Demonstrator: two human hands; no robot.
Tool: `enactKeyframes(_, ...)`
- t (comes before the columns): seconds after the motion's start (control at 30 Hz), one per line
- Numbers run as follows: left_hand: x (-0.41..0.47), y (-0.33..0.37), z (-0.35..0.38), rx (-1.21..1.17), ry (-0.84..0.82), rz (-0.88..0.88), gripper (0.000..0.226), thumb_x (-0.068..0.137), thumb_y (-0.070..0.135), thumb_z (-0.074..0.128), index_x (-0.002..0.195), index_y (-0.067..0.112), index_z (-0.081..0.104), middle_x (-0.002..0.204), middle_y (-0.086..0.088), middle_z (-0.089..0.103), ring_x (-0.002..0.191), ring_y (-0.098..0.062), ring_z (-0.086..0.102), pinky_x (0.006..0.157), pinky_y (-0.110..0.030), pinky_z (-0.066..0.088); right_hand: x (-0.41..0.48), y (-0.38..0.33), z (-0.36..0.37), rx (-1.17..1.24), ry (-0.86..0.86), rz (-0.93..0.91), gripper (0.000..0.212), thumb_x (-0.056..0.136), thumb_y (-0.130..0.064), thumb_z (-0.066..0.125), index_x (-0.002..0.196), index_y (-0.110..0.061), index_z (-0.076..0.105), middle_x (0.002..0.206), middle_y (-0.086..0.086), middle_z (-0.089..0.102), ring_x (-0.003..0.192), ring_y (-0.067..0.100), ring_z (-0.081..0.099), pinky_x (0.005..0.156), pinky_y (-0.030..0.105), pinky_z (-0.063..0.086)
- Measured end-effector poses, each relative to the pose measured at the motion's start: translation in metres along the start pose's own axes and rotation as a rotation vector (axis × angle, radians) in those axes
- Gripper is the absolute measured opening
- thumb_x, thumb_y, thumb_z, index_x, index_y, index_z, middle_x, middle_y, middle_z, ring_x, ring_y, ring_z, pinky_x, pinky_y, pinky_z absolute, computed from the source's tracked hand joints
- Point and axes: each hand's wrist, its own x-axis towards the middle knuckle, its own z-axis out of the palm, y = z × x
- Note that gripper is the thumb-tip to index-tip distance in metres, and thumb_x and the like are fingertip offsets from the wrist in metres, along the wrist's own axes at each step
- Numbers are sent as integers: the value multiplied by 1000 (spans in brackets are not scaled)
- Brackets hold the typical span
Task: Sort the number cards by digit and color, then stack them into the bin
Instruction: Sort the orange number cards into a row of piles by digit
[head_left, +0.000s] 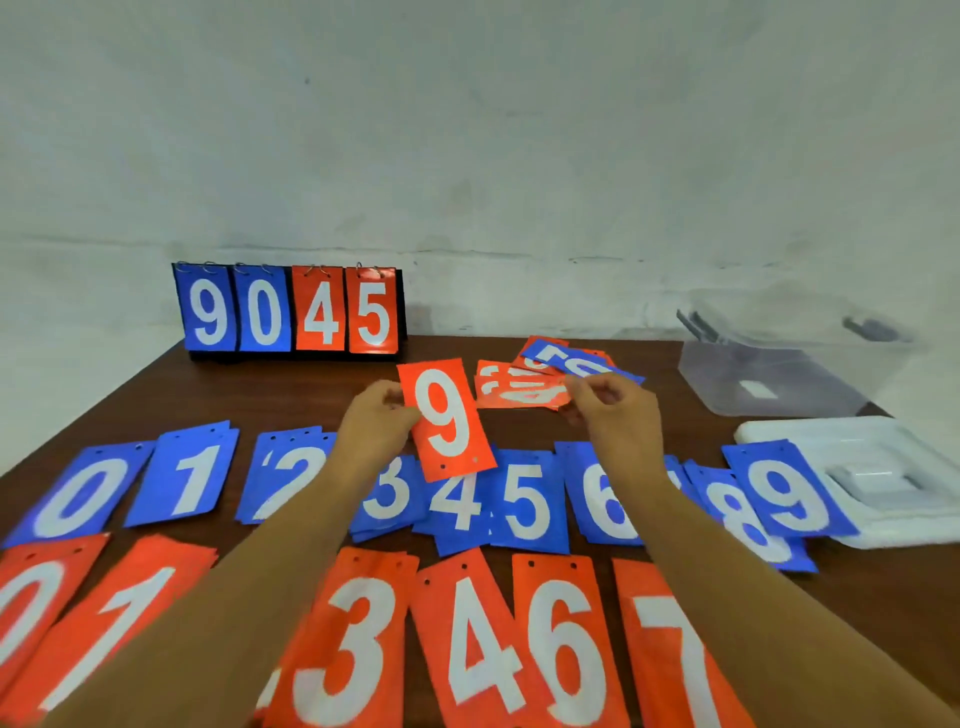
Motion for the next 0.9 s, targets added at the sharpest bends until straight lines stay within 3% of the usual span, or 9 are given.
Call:
enactKeyframes(0.07,-20,2,-4,-24,-22,-10,18,94,14,62,112,11,58,117,-9,66,99,-25,67,81,-42,59,-19,-5,-7,139,-28,115,6,86,-15,71,90,-10,69,83,4,74,79,22,73,78,40,60)
enactKeyframes(0.13,-40,3,-7,-80,-26,-22,20,94,12,62,113,10,58,118,-11,67,100,-28,68,82,-44,59,-36,-11,-14,222,-53,180,11,86,-6,70,96,-9,66,90,6,72,87,23,71,80,40,60)
enactKeyframes(0.27,-77,1,-9,-335,-114,-29,40,93,6,61,131,11,53,121,-11,66,99,-29,70,77,-39,61,-68,-17,-22,255,-105,238,29,88,-12,70,113,-16,56,90,-1,71,84,14,71,71,34,61)
enactKeyframes(0.33,-92,-3,-8,-433,-123,-25,41,94,3,58,133,12,51,119,-11,68,95,-27,72,72,-36,61,-80,-17,-25,306,-72,288,27,89,-13,69,113,-15,57,95,0,71,86,13,71,66,28,59)
enactKeyframes(0.47,-112,-15,-4,-551,-34,-97,39,94,5,57,132,12,51,117,-10,68,93,-26,72,74,-38,61,-100,-19,-26,497,5,427,14,90,-10,67,103,-10,61,103,9,69,92,19,69,67,29,56)
enactKeyframes(0.67,-126,-21,-4,-389,-20,-121,31,91,9,65,120,14,55,121,-12,67,98,-29,71,77,-42,61,-121,-21,-21,723,-42,589,20,88,-7,68,105,-8,60,106,13,69,94,24,69,76,36,58)
enactKeyframes(0.77,-137,-17,0,-505,-77,-90,29,93,5,62,121,8,55,117,-12,68,98,-28,71,76,-38,62,-130,-17,-14,639,-64,623,16,86,-13,71,100,-11,64,104,11,73,98,22,69,87,41,56)
enactKeyframes(0.9,-150,-19,15,-765,-209,-100,31,94,2,59,124,11,55,117,-11,70,101,-26,71,80,-37,61,-136,-16,-10,675,-108,660,21,89,-11,68,108,-11,60,104,11,71,97,26,69,79,42,58)
